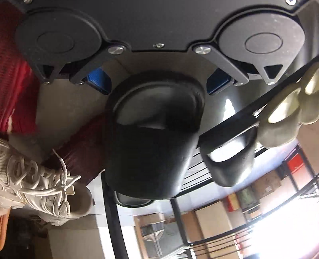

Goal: Organize scattered shoes
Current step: 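Push the black slides into line on the shelf with the right tool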

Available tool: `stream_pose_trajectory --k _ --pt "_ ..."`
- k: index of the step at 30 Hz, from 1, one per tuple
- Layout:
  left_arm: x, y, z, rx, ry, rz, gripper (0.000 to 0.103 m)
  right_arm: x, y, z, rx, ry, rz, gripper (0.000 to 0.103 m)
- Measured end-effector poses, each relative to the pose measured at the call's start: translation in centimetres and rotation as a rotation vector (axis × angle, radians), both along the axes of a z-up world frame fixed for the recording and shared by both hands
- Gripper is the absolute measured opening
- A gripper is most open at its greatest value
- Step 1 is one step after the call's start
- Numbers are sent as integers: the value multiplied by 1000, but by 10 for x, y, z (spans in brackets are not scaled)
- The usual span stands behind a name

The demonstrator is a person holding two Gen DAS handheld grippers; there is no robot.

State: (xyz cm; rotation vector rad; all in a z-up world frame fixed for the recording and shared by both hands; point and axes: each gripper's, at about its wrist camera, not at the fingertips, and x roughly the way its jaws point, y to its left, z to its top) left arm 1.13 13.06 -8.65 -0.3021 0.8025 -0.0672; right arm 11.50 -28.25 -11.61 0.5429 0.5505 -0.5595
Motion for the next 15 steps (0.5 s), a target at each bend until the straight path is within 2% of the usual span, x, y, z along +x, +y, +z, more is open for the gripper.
stream_pose_trajectory --k 3,6,10,15 --pt "0 0 0 0 -1 -7 103 2 -2 1 3 -2 3 103" --pt "1 1 0 -10 3 -3 102 0 3 7 -97 -2 20 102" --pt "0 0 0 -7 1 -6 102 6 -3 12 -197 52 80 101" --pt "0 -1 0 7 0 -8 102 26 -20 25 -354 150 223 101"
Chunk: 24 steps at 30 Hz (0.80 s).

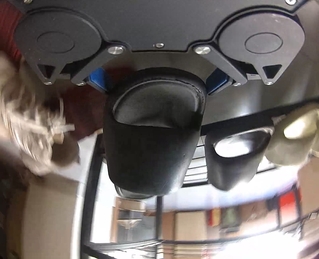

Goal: Organize scattered shoes
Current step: 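Push the black slides into line on the shelf with the right tool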

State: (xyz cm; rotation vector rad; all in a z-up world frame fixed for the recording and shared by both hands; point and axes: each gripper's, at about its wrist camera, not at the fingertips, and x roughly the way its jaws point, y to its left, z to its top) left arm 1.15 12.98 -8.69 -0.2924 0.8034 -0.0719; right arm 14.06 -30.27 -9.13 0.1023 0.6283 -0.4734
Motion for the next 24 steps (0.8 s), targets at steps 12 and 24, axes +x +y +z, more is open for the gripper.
stream_pose_trajectory --k 12,24 --pt "-1 -8 -3 53 -15 -33 102 64 -55 35 -40 125 310 101" --pt "1 -11 -4 77 -22 -48 103 107 -51 41 -45 225 349 103"
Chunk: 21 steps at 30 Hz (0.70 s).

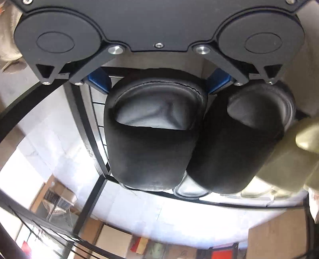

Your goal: Organize scattered shoes

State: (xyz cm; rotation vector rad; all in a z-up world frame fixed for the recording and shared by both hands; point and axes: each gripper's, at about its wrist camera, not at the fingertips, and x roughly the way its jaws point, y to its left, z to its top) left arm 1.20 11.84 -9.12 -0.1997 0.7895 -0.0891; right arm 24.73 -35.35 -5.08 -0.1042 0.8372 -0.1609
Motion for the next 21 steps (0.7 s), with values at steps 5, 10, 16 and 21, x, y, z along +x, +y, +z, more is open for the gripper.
stream_pose_trajectory --k 5,10,16,21 --pt "1 4 1 -29 6 16 102 -22 4 7 41 -21 -30 103" --pt "1 5 2 -57 11 23 103 -67 36 21 91 -133 59 94" --pt "-1 3 2 -40 5 2 103 -55 87 9 44 -132 159 90" --pt "1 9 2 -67 13 37 102 -40 78 7 61 -155 27 91"
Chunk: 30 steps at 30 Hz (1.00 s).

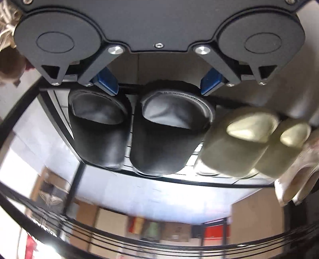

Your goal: Organize scattered shoes

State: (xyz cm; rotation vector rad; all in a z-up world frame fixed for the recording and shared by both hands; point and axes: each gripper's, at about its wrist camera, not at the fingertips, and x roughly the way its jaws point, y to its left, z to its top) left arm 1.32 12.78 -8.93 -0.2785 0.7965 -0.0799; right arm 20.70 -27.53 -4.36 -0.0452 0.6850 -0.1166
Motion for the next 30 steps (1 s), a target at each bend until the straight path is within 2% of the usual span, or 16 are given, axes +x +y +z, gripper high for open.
stream_pose_trajectory --k 9,12,14,18,21,24,27,30 --pt "-1 -5 2 -5 -13 -35 103 17 -17 -9 -26 28 -77 94" --pt "0 -4 3 -10 -13 -28 103 4 -19 -7 28 19 -80 96" --pt "0 -3 4 -12 -19 -26 103 -25 -17 0 127 -42 -68 103" --pt "-5 -4 10 11 -59 -32 103 -94 -14 10 267 -138 -87 103" --pt "-11 -3 14 36 -85 -33 103 -158 -15 21 327 -218 -144 103" --pt "-19 -4 18 90 -111 -31 103 -227 -18 30 292 -346 -226 103" --pt "-25 -7 24 134 -116 -39 103 -282 -22 29 245 -423 -300 103" --pt "-32 -16 31 166 -117 -61 103 -317 -31 17 221 -483 -395 103"
